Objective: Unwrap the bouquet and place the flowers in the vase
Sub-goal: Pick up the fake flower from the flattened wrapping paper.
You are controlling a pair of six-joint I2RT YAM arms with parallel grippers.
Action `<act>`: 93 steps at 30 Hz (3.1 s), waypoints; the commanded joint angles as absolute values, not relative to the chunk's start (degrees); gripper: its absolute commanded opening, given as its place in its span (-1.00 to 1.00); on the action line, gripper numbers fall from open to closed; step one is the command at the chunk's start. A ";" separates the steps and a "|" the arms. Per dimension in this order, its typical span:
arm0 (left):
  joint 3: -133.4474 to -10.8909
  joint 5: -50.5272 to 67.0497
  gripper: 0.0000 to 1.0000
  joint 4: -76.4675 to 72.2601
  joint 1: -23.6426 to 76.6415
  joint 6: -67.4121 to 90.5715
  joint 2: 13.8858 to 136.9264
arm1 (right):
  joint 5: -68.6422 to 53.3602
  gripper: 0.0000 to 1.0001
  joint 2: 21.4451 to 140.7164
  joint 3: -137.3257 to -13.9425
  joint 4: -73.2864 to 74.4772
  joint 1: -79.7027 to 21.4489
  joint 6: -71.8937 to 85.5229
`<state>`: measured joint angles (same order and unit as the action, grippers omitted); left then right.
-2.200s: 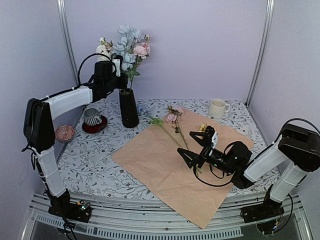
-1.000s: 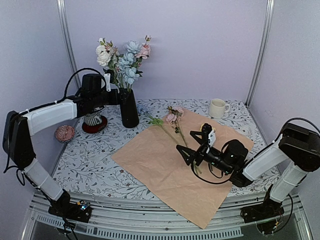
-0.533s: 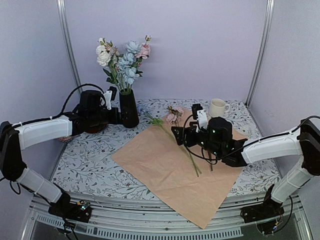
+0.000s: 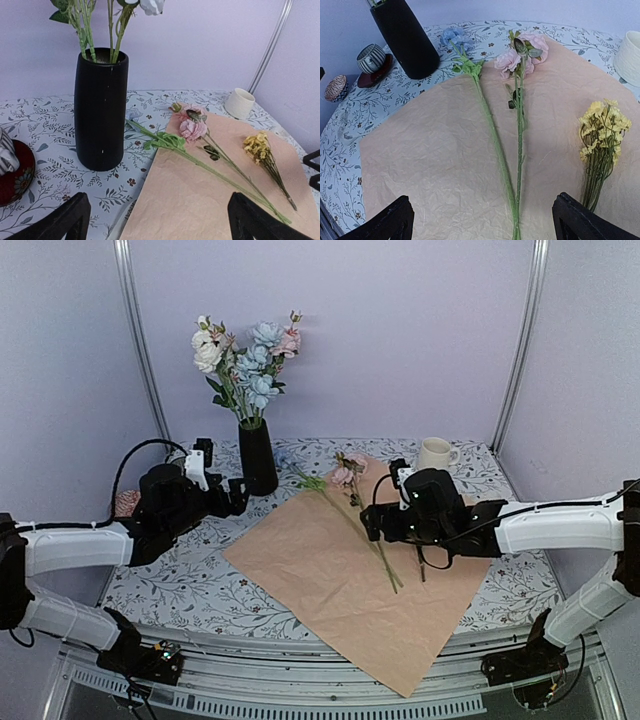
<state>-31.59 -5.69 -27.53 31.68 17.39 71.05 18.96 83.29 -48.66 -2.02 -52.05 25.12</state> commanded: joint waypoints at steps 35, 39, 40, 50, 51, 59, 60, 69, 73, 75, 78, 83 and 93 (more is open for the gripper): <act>-24.22 5.56 0.96 -44.88 33.40 17.03 66.30 | 10.77 -0.56 104.18 -68.81 28.05 -47.63 34.52; -23.76 5.22 0.96 -44.77 33.33 16.88 65.14 | 10.69 -0.55 105.94 -70.72 28.07 -47.06 33.81; -23.85 5.19 0.96 -44.33 33.39 16.81 64.79 | 10.80 -0.55 106.38 -70.97 28.24 -46.91 33.68; -23.91 4.62 0.96 -42.23 33.37 17.49 62.74 | 14.99 -0.60 110.21 -72.26 29.22 -46.56 34.75; -23.83 4.08 0.96 -42.06 33.40 17.31 62.61 | 15.10 -0.60 110.41 -72.32 29.15 -46.38 34.75; -24.42 -1.00 0.96 -39.52 33.31 15.75 62.58 | 13.38 -0.60 113.02 -73.23 27.85 -45.81 33.43; -24.43 -0.93 0.96 -39.48 33.29 15.72 62.64 | 13.33 -0.60 113.36 -73.36 27.84 -45.68 33.41; -25.03 0.08 0.96 -39.63 33.35 15.49 63.71 | 13.51 -0.60 116.01 -75.29 27.64 -44.63 32.58; -25.05 0.45 0.96 -39.89 33.34 15.30 64.34 | 13.11 -0.60 117.73 -76.43 27.63 -44.39 32.02; -25.11 0.57 0.96 -39.91 33.31 15.25 64.57 | 12.61 -0.68 118.03 -76.39 27.09 -44.38 31.87; -25.07 0.77 0.96 -39.98 33.39 15.27 64.77 | 12.54 -0.86 117.84 -76.38 26.63 -44.47 31.51; -25.13 1.11 0.96 -40.28 33.37 15.15 65.28 | 14.19 -0.95 114.30 -74.96 25.50 -44.38 31.68; -25.55 2.39 0.96 -40.05 33.29 15.77 65.38 | 16.53 -0.95 99.45 -64.25 16.33 -44.39 31.05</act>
<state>-24.40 1.56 -39.77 32.51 16.08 65.30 14.57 106.37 -67.26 22.26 -44.60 31.90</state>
